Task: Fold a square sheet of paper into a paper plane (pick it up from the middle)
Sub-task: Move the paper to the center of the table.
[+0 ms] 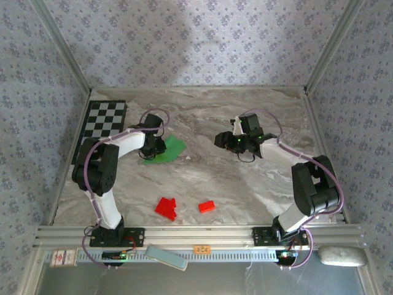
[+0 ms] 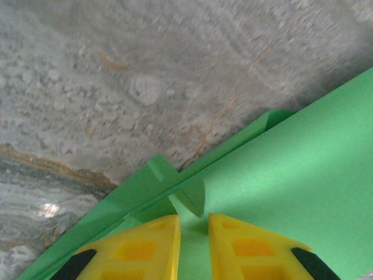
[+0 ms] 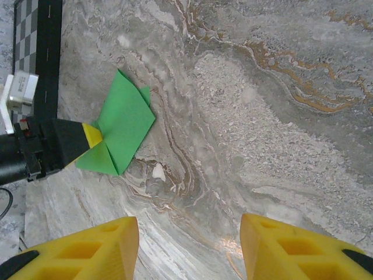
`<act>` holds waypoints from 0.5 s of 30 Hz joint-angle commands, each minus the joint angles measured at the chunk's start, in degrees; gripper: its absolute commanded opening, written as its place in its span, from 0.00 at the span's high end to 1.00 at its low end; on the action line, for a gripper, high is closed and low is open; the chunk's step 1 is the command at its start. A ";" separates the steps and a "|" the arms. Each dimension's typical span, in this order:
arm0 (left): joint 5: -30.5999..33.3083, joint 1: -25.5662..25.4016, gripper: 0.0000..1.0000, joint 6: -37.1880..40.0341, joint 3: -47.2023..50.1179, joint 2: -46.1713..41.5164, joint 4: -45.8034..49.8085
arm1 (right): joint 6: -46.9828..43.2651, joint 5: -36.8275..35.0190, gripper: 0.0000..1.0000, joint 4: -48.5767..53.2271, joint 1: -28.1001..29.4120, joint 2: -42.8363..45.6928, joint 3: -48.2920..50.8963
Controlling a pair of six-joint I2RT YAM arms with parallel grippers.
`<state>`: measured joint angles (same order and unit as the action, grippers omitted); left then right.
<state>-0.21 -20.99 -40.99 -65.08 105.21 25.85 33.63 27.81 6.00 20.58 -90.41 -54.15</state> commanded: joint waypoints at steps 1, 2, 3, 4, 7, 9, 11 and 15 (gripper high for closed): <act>-2.47 0.00 0.82 0.52 -1.89 2.40 0.35 | 0.62 -0.24 0.49 0.41 0.50 -1.15 -0.78; -3.59 -0.31 0.82 0.15 -1.89 2.53 0.33 | 0.72 -0.22 0.49 0.31 0.63 -1.28 -0.78; -4.32 -0.64 0.82 -0.38 -1.88 2.55 0.26 | 0.76 -0.22 0.49 0.26 0.76 -1.51 -0.75; -5.37 -1.18 0.83 -0.91 -1.89 2.55 0.19 | 0.90 -0.23 0.49 0.20 0.89 -1.71 -0.78; -8.60 -3.54 0.83 -4.19 -2.02 2.87 0.04 | 1.44 -0.04 0.50 0.01 1.50 -2.54 -0.95; -10.82 -5.29 0.83 -7.24 -2.08 3.37 -0.64 | 1.87 0.02 0.50 0.06 2.28 -3.48 -1.43; -13.36 -7.57 0.84 -11.82 -1.38 3.68 -3.26 | 1.92 -0.11 0.53 0.52 3.17 -4.98 -2.30; -16.01 -11.84 0.87 -22.68 0.58 4.43 -10.67 | 3.37 -0.22 0.62 1.68 5.64 -8.82 -4.79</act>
<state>-11.84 -30.46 -53.91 -66.15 107.98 19.84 35.48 27.81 5.98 24.60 -96.68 -55.99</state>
